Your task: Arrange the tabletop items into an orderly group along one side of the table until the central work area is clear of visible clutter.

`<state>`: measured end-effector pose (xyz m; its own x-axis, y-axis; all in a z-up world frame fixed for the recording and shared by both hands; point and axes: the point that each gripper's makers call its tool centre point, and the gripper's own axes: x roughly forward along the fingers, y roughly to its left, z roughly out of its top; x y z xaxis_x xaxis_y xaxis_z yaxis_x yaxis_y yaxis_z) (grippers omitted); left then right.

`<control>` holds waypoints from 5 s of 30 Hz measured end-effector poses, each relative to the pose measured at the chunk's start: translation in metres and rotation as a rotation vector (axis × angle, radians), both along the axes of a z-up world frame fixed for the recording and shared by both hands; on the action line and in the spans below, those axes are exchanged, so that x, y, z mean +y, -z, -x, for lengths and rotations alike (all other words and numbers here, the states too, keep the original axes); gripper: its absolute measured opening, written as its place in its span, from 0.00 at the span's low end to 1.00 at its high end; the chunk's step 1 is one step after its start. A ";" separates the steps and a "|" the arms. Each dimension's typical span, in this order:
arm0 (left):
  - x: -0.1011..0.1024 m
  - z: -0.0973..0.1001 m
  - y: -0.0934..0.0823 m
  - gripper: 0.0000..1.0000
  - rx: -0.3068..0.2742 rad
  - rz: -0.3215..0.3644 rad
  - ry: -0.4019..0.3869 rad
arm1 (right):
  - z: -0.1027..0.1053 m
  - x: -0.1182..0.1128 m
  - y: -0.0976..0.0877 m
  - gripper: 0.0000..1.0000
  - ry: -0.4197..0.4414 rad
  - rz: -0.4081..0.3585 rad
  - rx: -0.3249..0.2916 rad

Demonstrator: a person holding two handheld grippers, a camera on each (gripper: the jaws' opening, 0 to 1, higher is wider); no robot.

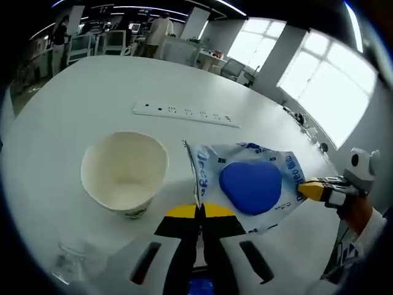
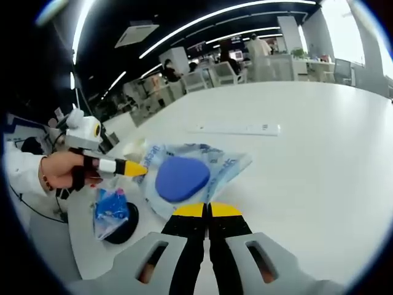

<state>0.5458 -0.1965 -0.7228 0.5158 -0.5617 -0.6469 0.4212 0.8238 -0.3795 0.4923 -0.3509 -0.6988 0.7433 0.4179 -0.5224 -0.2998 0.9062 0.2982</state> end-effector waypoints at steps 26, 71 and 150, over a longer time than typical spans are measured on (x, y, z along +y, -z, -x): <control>0.009 -0.014 0.030 0.00 0.084 0.046 -0.172 | -0.010 0.002 0.027 0.00 0.006 -0.029 0.039; 0.014 -0.016 0.016 0.17 -0.001 0.070 -0.180 | -0.009 -0.014 0.030 0.15 0.097 0.002 0.026; 0.139 0.068 -0.087 0.50 -0.115 0.130 0.068 | 0.082 0.084 -0.074 0.31 0.122 -0.020 -0.090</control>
<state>0.4774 -0.0572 -0.6356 0.5401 -0.6730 -0.5053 0.5215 0.7389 -0.4267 0.4104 -0.2668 -0.6249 0.8326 0.3315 -0.4436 -0.2145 0.9315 0.2936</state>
